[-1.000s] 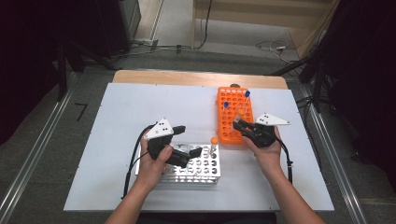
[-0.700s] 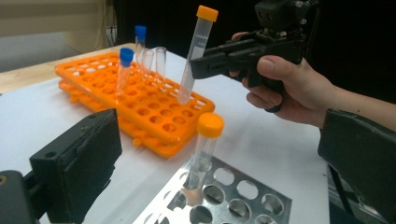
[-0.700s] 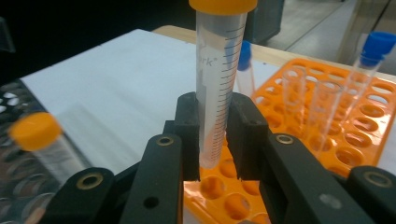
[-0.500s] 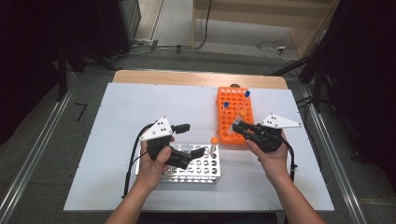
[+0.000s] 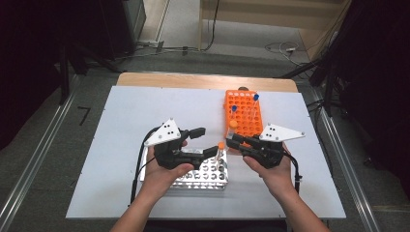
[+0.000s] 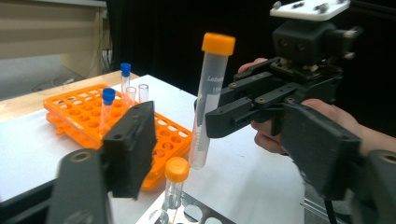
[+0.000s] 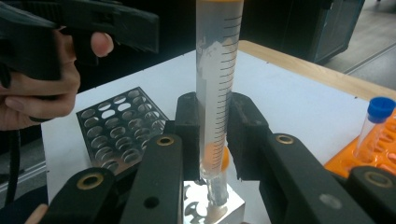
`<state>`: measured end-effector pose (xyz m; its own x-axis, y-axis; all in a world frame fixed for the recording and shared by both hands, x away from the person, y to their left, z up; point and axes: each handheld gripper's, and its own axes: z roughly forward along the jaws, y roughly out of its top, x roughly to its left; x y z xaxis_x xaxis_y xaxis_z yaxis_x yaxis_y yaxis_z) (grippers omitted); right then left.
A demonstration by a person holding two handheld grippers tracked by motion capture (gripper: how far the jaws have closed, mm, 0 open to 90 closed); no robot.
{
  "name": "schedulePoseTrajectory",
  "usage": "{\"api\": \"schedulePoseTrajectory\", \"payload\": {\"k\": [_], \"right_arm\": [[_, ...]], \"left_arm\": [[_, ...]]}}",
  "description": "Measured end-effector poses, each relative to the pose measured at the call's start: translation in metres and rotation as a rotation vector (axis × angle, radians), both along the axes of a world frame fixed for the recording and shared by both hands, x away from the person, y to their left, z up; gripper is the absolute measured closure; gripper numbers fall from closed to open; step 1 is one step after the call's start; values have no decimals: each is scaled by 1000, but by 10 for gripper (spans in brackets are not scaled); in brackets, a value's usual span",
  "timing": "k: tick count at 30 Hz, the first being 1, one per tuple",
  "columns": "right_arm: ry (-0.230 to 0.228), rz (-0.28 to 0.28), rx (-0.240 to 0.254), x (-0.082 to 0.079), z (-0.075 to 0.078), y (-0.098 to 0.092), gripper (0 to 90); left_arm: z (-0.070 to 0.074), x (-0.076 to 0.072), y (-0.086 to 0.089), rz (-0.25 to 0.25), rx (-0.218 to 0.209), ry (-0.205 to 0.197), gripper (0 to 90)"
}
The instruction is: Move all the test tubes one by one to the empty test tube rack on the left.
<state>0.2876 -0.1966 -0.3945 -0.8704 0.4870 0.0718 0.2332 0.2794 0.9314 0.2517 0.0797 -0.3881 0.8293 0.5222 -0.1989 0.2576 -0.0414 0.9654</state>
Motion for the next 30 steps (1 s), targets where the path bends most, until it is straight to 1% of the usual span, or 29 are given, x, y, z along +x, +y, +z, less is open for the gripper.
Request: {"api": "schedulePoseTrajectory", "payload": {"k": [3,7,8,9,10,11,12,15,16,17,18,19,22,23,25,26,27,28,30], "right_arm": [[0,8,-2,-3,2,3,729],[-4,53,-19,-10,2,12,728],[-8,74,-25,-13,2,16,728],[-8,74,-25,-13,2,16,728],[-8,82,-29,-14,1,19,728],[-1,96,-36,-16,0,22,728],[-1,96,-36,-16,0,22,728],[3,112,-43,-18,-3,27,728],[2,118,-46,-19,-3,28,728],[3,125,-50,-20,-4,29,728],[1,127,-52,-20,-4,30,728],[1,127,-52,-20,-4,30,728],[12,125,-46,-17,-6,29,729],[12,125,-46,-17,-6,29,729],[17,128,-41,-16,-7,27,723],[19,134,-37,-13,-7,25,682],[19,134,-37,-13,-7,25,682],[14,138,-34,-11,-7,22,641],[21,155,-21,-8,-5,16,592]], "left_arm": [[0,3,-3,0,-17,14,335],[1,4,-7,-10,-19,19,381],[1,5,-7,-16,-21,21,416],[1,5,-7,-16,-25,20,416],[1,5,-8,-16,-23,20,438],[1,5,-8,-18,-22,21,486],[1,5,-9,-23,-20,24,486],[0,5,-12,-40,7,14,565],[0,4,-13,-40,11,14,600],[0,4,-14,-39,12,11,668],[0,4,-14,-39,10,10,704],[0,4,-14,-42,11,9,704],[0,6,-14,-27,28,-6,744],[0,6,-13,-25,33,-9,744],[-1,8,-13,-29,29,-7,748],[-1,9,-13,-26,27,-11,748],[-1,9,-12,-17,33,-13,748],[-2,10,-11,-11,29,-15,748],[-3,13,-9,4,22,-15,749]]}}
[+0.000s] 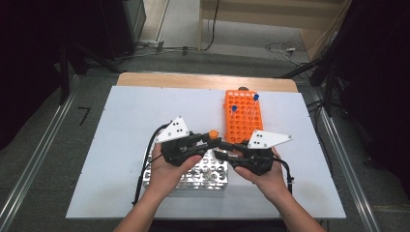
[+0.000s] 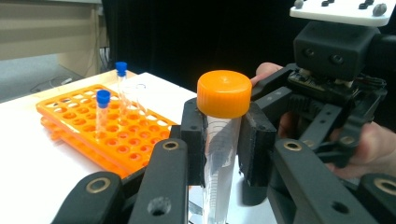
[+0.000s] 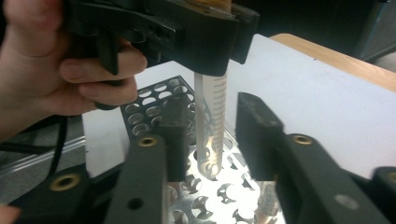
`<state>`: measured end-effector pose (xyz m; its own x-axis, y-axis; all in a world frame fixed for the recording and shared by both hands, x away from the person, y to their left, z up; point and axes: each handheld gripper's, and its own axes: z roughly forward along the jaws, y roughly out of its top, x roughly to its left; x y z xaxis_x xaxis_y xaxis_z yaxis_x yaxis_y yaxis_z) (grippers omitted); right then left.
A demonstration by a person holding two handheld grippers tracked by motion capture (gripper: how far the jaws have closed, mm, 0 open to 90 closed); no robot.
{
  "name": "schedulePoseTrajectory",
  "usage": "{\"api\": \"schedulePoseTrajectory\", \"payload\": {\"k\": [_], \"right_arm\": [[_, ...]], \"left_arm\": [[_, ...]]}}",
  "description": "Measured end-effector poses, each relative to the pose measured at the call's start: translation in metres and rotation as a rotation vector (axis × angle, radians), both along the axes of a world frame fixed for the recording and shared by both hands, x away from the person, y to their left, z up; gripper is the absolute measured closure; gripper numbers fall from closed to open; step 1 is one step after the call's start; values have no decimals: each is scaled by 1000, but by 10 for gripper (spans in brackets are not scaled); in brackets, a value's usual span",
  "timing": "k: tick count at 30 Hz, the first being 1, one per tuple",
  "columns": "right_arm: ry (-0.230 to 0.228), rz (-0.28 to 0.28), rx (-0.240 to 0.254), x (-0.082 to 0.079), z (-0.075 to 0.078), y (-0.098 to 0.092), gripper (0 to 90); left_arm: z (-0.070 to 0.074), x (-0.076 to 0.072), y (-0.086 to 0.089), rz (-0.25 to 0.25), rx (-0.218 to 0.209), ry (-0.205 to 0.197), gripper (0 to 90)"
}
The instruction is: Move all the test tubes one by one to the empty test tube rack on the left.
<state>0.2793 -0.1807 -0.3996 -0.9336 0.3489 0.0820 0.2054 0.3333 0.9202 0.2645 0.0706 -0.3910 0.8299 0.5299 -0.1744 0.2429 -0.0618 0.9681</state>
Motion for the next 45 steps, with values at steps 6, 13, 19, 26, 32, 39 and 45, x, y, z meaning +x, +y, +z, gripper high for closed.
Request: {"api": "schedulePoseTrajectory", "payload": {"k": [6,13,19,26,32,39,45], "right_arm": [[-14,-20,58,11,6,-28,464],[-11,-107,83,28,4,-65,363],[16,-173,87,40,-5,-84,351],[23,-199,78,44,-10,-89,351],[31,-221,70,47,-13,-91,338],[35,-244,63,52,-17,-97,315],[46,-277,58,57,-19,-100,261]], "left_arm": [[-10,11,4,40,-5,1,750],[-25,21,2,66,13,14,751],[-32,25,-5,77,46,17,751],[-38,25,-9,83,84,27,750],[-41,25,-14,69,157,56,748],[-45,25,-15,50,208,81,742],[-46,25,-13,36,215,111,718]]}}
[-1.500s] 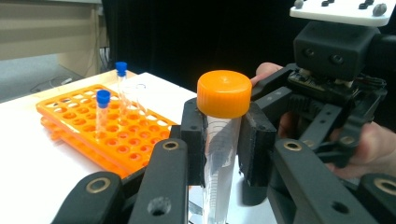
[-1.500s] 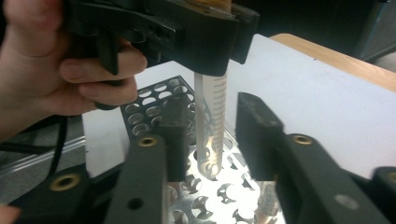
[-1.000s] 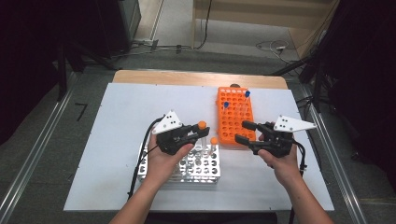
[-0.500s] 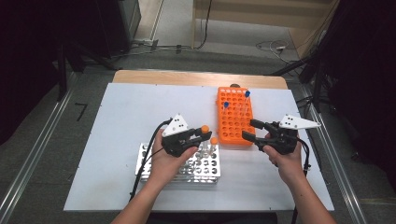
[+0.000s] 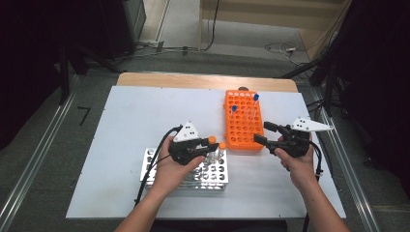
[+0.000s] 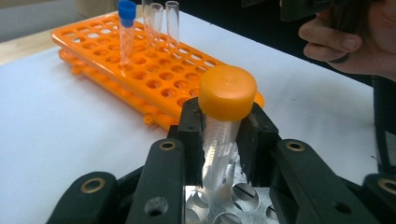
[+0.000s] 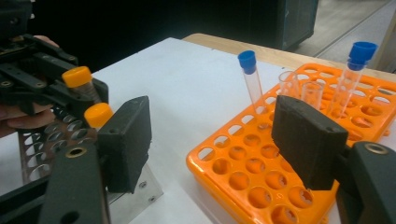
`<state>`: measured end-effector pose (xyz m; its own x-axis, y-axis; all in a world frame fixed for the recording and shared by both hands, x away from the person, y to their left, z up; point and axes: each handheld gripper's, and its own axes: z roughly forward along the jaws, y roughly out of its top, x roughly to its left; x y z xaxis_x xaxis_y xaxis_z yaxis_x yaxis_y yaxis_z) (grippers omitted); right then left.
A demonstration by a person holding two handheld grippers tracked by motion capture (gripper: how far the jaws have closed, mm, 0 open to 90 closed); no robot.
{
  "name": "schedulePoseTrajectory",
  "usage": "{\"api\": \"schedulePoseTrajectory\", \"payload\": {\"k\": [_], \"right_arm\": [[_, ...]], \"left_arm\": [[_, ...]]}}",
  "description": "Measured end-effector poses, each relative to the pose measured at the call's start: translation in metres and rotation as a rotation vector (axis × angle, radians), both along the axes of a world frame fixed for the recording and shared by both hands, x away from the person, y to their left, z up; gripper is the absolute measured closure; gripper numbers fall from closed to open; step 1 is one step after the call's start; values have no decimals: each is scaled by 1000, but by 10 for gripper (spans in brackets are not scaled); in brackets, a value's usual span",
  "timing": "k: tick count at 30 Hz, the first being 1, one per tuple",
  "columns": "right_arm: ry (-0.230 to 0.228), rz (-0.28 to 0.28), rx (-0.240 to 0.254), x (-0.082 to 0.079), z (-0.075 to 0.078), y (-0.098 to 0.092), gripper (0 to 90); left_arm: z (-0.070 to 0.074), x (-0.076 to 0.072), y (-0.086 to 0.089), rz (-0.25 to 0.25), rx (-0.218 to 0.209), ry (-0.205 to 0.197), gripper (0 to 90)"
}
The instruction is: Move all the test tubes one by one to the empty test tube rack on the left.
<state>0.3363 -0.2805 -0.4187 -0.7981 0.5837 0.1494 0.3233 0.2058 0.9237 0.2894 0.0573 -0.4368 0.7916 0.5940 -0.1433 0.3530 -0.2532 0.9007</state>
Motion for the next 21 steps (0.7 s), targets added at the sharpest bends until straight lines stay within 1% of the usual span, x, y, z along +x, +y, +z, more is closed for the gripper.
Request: {"api": "schedulePoseTrajectory", "payload": {"k": [2,5,6,9,11,15,17,18,20,21], "right_arm": [[2,-14,-6,3,-1,-1,238],[9,-33,-10,6,-2,-1,188],[11,-39,-9,8,-2,-1,170],[27,-43,-25,12,-4,0,68],[34,-42,-30,16,-6,0,8],[48,-57,-24,24,-10,-1,0],[75,-70,-32,30,-13,-1,0],[80,-78,-39,34,-15,-1,0],[85,-90,-41,40,-20,-1,0],[83,-96,-42,43,-22,-1,0]], "left_arm": [[-1,0,-1,-4,9,8,680],[0,-1,-1,-6,10,11,618],[1,-2,-1,-3,4,9,587],[3,-3,2,14,-14,3,504],[4,-4,5,24,-31,2,427],[8,-6,11,37,-65,-11,219],[10,-7,14,37,-86,-11,126],[11,-8,17,32,-96,-8,83],[13,-9,21,11,-115,-7,17],[14,-9,24,3,-120,-9,5]]}}
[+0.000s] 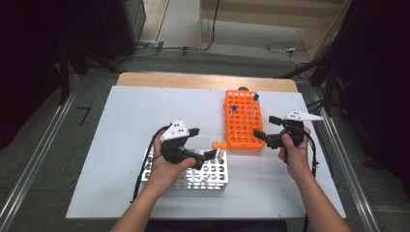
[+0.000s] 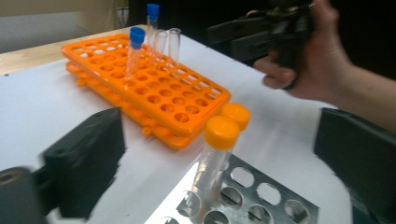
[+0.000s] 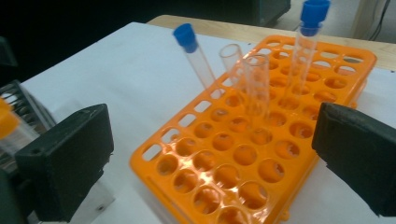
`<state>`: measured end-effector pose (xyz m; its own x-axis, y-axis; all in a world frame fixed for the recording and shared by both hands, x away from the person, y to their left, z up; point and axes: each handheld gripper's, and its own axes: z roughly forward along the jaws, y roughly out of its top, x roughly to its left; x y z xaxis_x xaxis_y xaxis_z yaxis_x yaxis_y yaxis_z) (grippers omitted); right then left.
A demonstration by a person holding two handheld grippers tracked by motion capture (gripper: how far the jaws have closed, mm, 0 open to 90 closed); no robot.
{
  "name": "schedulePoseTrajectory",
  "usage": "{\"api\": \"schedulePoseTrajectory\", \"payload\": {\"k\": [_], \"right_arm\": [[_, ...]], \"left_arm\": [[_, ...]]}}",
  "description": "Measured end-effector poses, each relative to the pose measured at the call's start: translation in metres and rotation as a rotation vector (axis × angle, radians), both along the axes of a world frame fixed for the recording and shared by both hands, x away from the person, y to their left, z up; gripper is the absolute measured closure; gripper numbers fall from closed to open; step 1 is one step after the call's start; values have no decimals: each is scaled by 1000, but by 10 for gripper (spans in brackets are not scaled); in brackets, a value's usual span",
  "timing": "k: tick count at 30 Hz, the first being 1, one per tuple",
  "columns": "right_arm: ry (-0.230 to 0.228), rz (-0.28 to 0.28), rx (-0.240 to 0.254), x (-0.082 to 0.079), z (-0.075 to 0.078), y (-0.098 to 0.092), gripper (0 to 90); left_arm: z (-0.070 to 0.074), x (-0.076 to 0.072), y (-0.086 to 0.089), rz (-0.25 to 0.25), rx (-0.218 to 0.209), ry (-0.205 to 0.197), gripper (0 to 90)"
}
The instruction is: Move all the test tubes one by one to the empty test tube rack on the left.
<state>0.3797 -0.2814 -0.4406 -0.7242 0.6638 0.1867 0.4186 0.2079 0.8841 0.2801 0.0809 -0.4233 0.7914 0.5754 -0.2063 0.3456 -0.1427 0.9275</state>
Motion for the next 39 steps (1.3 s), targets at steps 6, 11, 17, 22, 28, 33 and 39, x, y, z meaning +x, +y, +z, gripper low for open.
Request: {"api": "schedulePoseTrajectory", "payload": {"k": [6,11,17,22,28,33,39], "right_arm": [[1,-8,-13,19,-6,6,15],[-6,-67,-46,33,-13,11,225],[11,-93,-70,44,-25,14,459],[23,-91,-93,49,-33,18,564],[-7,-85,-118,48,-36,26,693],[-35,-93,-141,46,-36,29,737],[-47,-108,-128,42,-30,27,739]], "left_arm": [[1,-2,13,8,-38,-9,0],[3,-2,18,18,-43,-17,0],[4,-3,23,30,-51,-21,0],[4,-3,24,33,-50,-19,0],[4,-2,24,35,-51,-16,0],[4,-3,24,33,-52,-16,0],[4,-3,24,34,-52,-17,0]]}}
